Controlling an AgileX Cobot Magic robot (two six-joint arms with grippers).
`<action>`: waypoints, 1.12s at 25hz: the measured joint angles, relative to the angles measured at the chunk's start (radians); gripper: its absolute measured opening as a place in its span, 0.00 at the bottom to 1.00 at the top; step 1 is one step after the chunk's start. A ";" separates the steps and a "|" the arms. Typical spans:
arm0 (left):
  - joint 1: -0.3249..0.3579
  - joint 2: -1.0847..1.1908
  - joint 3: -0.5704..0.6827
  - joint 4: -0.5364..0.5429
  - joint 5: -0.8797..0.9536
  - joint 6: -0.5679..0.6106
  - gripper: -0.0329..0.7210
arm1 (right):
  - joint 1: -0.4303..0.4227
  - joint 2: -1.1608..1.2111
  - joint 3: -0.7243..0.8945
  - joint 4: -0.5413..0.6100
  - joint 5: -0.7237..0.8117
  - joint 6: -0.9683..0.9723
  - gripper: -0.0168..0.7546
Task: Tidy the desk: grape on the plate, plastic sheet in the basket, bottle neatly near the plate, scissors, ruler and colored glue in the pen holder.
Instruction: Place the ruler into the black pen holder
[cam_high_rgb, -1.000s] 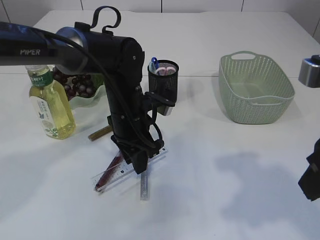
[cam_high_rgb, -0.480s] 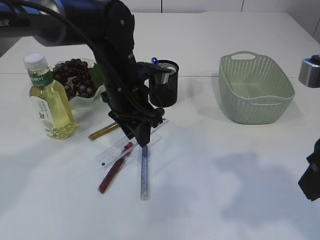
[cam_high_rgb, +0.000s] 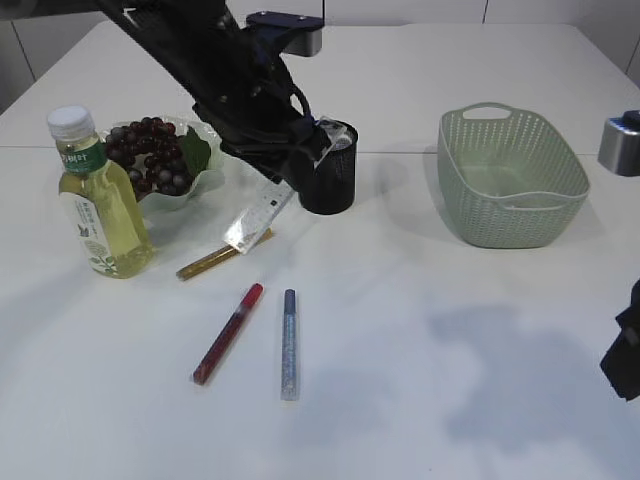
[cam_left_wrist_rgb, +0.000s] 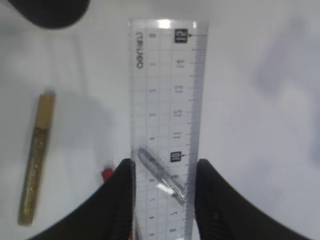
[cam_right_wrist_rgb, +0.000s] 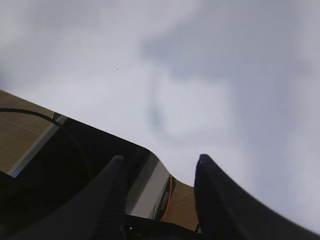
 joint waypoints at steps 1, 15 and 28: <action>0.000 0.000 0.000 0.000 -0.027 0.000 0.40 | 0.000 0.000 0.000 -0.004 0.000 0.000 0.49; 0.000 0.002 0.000 0.042 -0.447 0.000 0.40 | 0.000 0.000 0.000 -0.036 -0.022 -0.002 0.49; 0.000 0.111 0.000 0.036 -0.920 0.000 0.40 | 0.000 0.000 0.000 -0.085 -0.094 -0.003 0.49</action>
